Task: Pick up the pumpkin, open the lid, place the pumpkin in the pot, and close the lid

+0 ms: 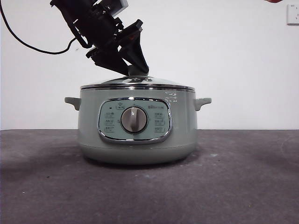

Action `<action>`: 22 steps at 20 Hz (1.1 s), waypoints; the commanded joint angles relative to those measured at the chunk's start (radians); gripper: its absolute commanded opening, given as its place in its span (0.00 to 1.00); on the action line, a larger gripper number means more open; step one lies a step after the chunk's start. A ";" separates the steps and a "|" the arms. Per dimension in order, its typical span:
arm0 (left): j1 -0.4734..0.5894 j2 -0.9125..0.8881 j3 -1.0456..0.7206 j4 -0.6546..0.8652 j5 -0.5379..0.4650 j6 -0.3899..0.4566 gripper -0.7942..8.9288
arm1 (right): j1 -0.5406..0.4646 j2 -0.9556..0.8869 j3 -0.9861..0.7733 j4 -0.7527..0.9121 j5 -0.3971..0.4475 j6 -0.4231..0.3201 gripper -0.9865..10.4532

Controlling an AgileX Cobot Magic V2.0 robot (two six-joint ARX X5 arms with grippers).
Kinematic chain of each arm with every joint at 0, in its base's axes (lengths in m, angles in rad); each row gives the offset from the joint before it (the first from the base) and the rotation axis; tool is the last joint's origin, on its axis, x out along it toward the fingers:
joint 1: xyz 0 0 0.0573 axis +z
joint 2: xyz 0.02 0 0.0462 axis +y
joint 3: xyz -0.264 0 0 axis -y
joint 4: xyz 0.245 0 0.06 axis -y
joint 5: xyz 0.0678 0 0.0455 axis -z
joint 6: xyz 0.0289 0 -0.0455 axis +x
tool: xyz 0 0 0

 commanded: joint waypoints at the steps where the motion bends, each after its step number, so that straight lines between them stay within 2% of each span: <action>1: -0.004 -0.011 -0.001 0.019 0.003 -0.007 0.07 | 0.002 -0.002 -0.004 0.008 -0.002 0.013 0.08; 9: 0.007 -0.129 0.003 0.028 -0.003 -0.008 0.07 | 0.002 0.016 -0.004 0.016 -0.001 0.013 0.08; 13: 0.031 -0.270 0.003 -0.074 -0.003 -0.008 0.07 | 0.002 0.085 -0.004 0.093 -0.016 0.012 0.08; 16: 0.052 -0.420 0.003 -0.176 -0.011 -0.008 0.07 | 0.002 0.187 -0.004 0.230 -0.107 0.013 0.07; 19: 0.065 -0.581 0.003 -0.297 -0.054 -0.008 0.07 | 0.010 0.327 0.024 0.364 -0.111 0.013 0.07; 20: 0.065 -0.628 0.003 -0.333 -0.066 -0.008 0.07 | 0.015 0.389 0.050 0.394 -0.135 0.013 0.07; 22: 0.064 -0.713 0.003 -0.397 -0.088 -0.008 0.07 | 0.017 0.512 0.126 0.406 -0.155 0.010 0.07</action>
